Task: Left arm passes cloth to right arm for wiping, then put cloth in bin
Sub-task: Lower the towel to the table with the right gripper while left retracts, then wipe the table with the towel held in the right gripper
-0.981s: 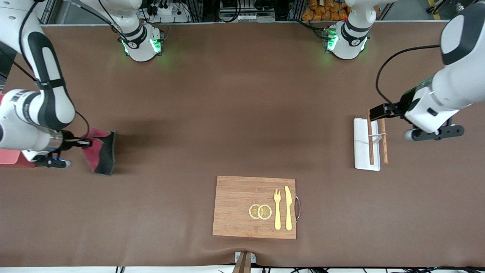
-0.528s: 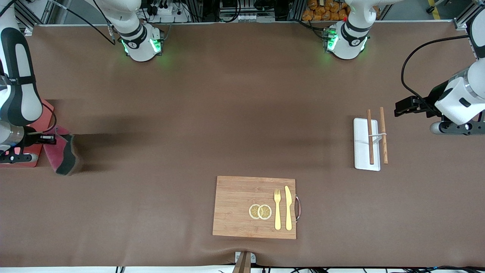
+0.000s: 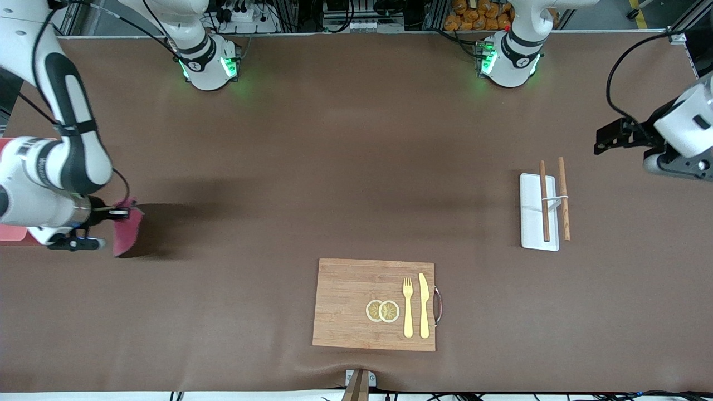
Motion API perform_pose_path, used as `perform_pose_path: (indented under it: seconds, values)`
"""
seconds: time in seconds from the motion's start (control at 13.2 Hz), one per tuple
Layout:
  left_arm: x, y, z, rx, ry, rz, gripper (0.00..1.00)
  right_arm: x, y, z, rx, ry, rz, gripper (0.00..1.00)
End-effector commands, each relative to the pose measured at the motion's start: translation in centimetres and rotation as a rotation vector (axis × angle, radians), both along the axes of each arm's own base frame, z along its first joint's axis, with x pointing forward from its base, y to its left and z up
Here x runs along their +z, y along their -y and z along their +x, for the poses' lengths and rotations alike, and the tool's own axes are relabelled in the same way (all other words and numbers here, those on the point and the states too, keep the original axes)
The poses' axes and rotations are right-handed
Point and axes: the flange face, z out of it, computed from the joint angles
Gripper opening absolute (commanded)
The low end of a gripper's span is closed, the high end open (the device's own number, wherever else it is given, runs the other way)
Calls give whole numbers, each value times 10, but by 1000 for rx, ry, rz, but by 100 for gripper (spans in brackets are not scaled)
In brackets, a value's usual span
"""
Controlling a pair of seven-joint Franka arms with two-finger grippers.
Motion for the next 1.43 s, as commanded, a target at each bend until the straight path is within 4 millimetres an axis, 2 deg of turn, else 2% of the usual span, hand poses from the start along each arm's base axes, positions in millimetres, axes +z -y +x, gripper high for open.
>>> perform_pose_path:
  seconds: [0.0,0.15,0.23,0.38,0.6,0.75,0.91,1.13,1.28,1.36]
  values:
    - [24,1,-23,26,26,1,100,-3,-60,0,-117,-17,37,0]
    - [32,11,-29,64,35,3,100,-6,-118,-2,-207,-37,91,0]
    - [31,19,-30,78,32,7,100,-6,-156,-5,-260,-49,97,0]
    - [38,15,-33,99,44,6,100,-8,-226,-15,-360,-69,144,0]
    - [39,14,-32,106,44,11,100,-2,-308,-28,-474,-46,164,0]
    - [40,23,-32,101,53,11,100,2,-349,-37,-548,-29,178,0]
    - [49,13,-36,112,64,6,100,4,-360,-39,-561,-36,202,0]
    - [48,14,-34,118,68,7,100,10,-357,-38,-560,-36,206,0]
    - [48,16,-32,111,79,9,100,22,-348,-35,-537,-35,206,0]
    - [47,17,-32,105,80,10,100,33,-331,-28,-510,-43,212,0]
